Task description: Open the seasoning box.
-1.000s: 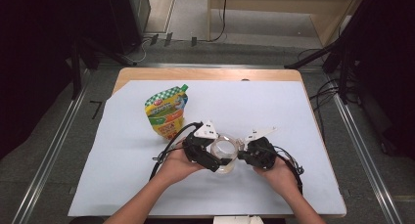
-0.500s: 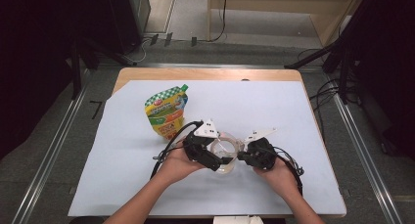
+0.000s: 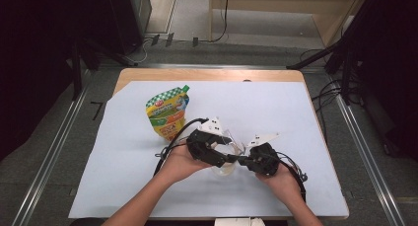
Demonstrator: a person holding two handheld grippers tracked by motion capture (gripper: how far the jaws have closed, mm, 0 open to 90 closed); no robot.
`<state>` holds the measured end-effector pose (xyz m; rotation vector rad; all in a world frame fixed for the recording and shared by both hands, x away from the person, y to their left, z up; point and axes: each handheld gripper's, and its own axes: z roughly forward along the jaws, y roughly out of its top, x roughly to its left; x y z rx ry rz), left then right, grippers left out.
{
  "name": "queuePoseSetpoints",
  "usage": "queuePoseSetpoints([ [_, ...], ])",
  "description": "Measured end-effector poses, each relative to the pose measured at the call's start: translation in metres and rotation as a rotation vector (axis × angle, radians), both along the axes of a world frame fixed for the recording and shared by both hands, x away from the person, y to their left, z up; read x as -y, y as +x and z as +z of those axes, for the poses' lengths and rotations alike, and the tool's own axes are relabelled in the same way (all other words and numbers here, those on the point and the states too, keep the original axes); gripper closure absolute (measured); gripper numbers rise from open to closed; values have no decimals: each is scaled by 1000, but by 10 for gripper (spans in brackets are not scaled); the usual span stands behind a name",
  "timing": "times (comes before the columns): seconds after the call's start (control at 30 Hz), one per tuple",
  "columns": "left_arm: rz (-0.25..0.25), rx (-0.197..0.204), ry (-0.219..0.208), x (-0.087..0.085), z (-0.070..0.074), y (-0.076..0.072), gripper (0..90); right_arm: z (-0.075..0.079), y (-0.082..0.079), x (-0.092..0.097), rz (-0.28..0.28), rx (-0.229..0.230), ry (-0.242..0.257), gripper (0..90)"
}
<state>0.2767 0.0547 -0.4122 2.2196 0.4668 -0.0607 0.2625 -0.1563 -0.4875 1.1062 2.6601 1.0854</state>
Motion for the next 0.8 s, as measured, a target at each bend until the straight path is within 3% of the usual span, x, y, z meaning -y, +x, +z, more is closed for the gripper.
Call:
queuePoseSetpoints([
  [0.2, -64, -55, 1, 6, 6, 1, 666, 2, -5, 1, 10, 3, 2, 900],
  [0.37, -90, -73, 21, 13, 10, 4, 783, 1, -8, 0, 6, -5, 1, 900],
  [0.6, -102, -104, 36, 19, 9, 11, 821, 8, -12, 7, -3, -7, 35, 900],
  [0.8, -102, -130, 21, 20, 7, 17, 817, 15, -15, 21, -29, 0, 51, 900],
])
